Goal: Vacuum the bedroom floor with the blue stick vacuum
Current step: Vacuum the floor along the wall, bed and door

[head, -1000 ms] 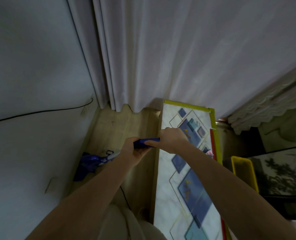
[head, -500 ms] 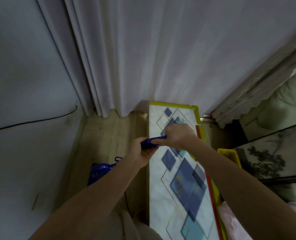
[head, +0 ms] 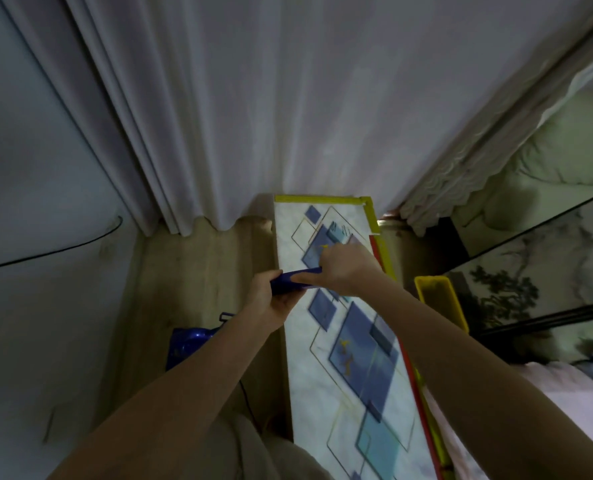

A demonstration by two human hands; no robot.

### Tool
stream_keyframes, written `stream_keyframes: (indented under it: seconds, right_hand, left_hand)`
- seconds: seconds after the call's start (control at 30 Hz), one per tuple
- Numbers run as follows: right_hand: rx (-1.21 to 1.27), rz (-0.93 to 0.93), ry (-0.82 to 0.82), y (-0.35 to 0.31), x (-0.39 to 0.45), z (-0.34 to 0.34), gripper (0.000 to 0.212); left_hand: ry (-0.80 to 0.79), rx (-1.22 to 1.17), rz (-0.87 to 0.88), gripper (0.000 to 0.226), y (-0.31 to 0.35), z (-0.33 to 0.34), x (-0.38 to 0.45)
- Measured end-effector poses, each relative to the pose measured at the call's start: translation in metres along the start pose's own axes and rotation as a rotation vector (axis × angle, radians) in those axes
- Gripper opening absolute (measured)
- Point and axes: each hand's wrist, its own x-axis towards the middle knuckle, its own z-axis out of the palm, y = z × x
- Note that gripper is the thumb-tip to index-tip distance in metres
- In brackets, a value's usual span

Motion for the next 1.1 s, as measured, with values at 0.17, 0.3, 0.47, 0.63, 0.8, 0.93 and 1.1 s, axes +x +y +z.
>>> stream_keyframes:
  seconds: [0.17,0.3,0.47,0.63,0.8,0.93,1.1]
  right_hand:
    - [-0.005,-0.068,-0.026,-0.03,0.022,0.004,0.072]
    - [0.034,-0.117,-0.016,-0.061,0.039,0.003,0.068]
    - [0.015,-0.184,0.004,-0.085,0.065,-0.011,0.073]
    - [-0.029,-0.242,0.016,-0.083,0.071,-0.02,0.072]
    - [-0.051,-0.262,0.045,-0.091,0.073,-0.021,0.072]
    - [-0.071,-0.258,0.036,-0.09,0.07,-0.022,0.07]
    - [-0.163,-0.269,0.006,-0.077,0.044,-0.006,0.069]
  left_hand:
    - [0.057,-0.071,0.054,0.005,0.019,-0.029,0.005]
    - [0.126,-0.135,0.121,0.004,0.04,-0.053,0.01]
    - [0.087,-0.208,0.194,0.009,0.065,-0.07,0.006]
    - [0.093,-0.273,0.19,0.011,0.07,-0.067,0.003]
    - [0.089,-0.281,0.189,0.007,0.077,-0.071,0.002]
    - [0.123,-0.289,0.153,0.008,0.077,-0.07,0.002]
    - [0.163,-0.284,0.074,0.01,0.05,-0.066,0.001]
